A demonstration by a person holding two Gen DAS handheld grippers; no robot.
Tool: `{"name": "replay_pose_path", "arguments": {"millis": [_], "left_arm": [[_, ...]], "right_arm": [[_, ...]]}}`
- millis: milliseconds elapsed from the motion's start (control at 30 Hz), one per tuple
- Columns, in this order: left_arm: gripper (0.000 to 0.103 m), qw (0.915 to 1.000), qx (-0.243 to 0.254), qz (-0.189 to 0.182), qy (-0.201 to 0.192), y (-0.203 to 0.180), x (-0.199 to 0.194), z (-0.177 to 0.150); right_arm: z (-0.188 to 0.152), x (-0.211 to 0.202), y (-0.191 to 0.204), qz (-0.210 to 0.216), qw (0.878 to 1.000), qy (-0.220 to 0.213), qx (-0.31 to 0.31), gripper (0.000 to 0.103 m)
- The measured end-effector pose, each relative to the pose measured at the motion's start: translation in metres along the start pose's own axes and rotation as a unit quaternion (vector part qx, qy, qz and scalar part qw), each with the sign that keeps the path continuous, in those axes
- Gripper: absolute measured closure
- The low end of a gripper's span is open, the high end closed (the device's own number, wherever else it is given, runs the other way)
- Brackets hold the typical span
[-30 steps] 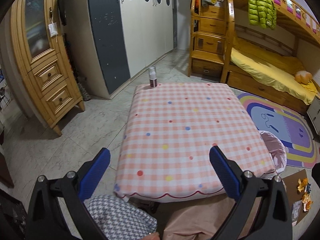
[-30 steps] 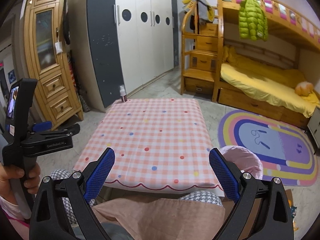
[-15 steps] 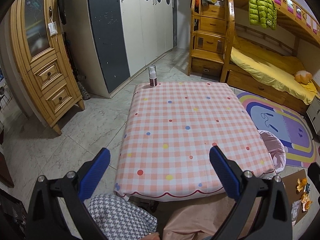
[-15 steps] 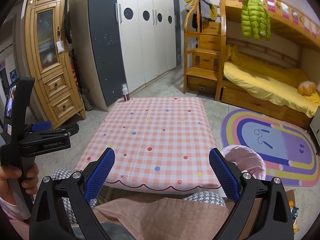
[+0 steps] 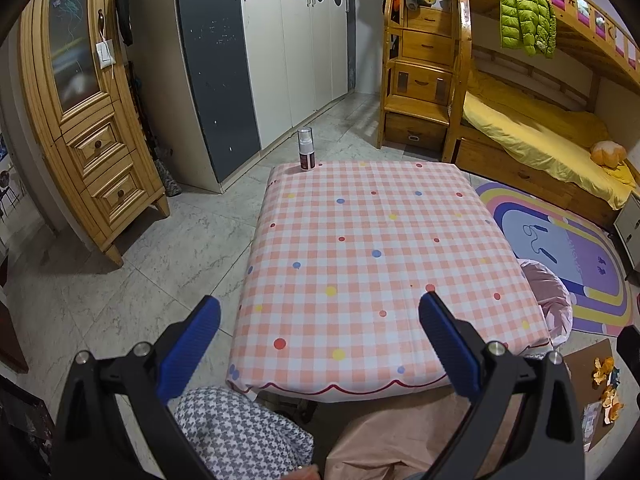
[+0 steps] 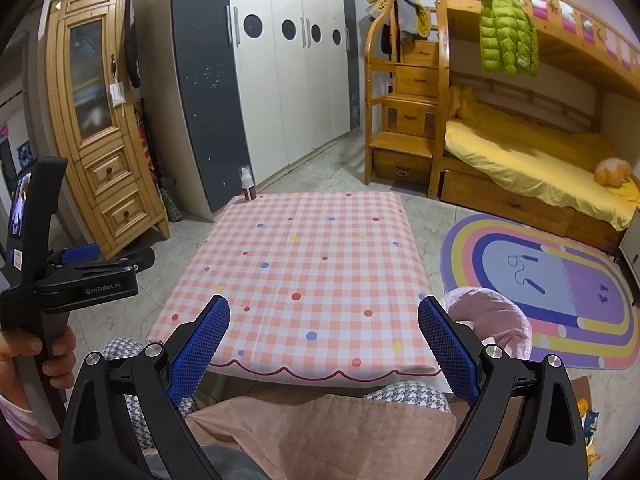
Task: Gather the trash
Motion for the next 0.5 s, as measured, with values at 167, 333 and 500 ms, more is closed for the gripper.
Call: {"name": "replay_pose_path", "arguments": {"millis": [167, 333, 500], "left_arm": [[0.007, 1.0, 0.0, 0.0, 0.001, -0.0002, 0.0002, 0.0], [0.007, 1.0, 0.0, -0.001, 0.002, 0.0006, 0.0004, -0.0008], [0.007, 1.0, 0.0, -0.001, 0.002, 0.0004, 0.001, -0.0008]], "right_arm": [[-0.0027, 0.0026, -0.0018, -0.001, 1.0, 0.002, 0.004, 0.009], [-0.0035, 0.0032, -0.0009, -0.002, 1.0, 0.003, 0.006, 0.009], [-0.0034, 0.0025, -0.0019, -0.003, 1.0, 0.003, 0.006, 0.009]]}}
Point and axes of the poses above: each gripper's, at about its wrist camera, not at the fingertips, and x roughly the way its jaws point, y to its left, z to its top, the point moved 4 cm from there along x, roughly the way its jaws point, and after that the axes turned 4 degrees about -z, right-handed, at the moved point
